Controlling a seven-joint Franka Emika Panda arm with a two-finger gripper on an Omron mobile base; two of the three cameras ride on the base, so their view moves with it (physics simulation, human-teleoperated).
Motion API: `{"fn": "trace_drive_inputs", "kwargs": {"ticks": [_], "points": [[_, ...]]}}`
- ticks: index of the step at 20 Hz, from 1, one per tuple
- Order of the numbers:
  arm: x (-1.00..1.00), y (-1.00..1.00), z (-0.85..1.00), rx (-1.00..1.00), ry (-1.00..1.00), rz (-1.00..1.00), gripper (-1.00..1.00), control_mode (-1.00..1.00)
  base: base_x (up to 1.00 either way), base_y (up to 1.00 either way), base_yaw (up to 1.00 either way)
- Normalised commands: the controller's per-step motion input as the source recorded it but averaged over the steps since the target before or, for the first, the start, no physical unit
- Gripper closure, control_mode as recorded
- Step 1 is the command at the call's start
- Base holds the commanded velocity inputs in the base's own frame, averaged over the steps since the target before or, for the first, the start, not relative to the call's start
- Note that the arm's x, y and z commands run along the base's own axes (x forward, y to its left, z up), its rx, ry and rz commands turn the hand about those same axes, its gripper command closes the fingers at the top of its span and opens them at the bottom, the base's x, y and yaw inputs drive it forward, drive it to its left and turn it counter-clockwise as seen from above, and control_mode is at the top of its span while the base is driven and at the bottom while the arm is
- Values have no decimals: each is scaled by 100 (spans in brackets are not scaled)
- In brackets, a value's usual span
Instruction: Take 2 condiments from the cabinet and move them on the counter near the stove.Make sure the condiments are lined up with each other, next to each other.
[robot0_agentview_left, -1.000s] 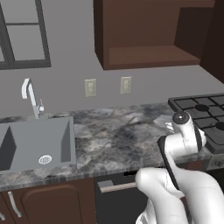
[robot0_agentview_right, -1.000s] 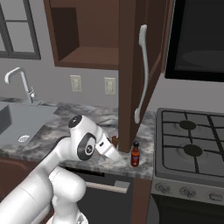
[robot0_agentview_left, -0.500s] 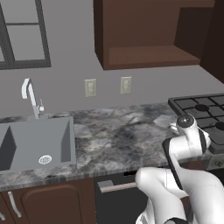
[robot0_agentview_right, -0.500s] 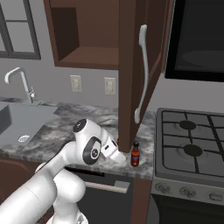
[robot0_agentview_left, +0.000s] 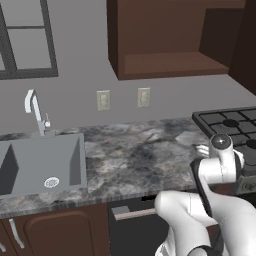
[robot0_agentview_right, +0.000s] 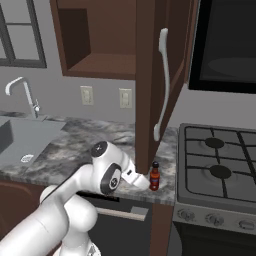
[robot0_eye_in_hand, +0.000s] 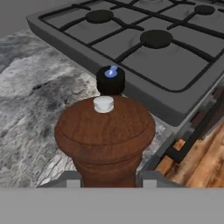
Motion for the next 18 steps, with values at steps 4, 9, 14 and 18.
{"fn": "trace_drive_inputs", "kwargs": {"ticks": [4,9,14,18], "points": [[-4,0,-32,-2,-1,18,100,-100,0,0,0],[-3,0,-34,-3,-1,18,100,-100,0,0,0],[-5,0,-26,-3,-3,15,100,-100,0,0,0],[-3,0,-16,-3,-4,12,100,-100,0,0,0]]}}
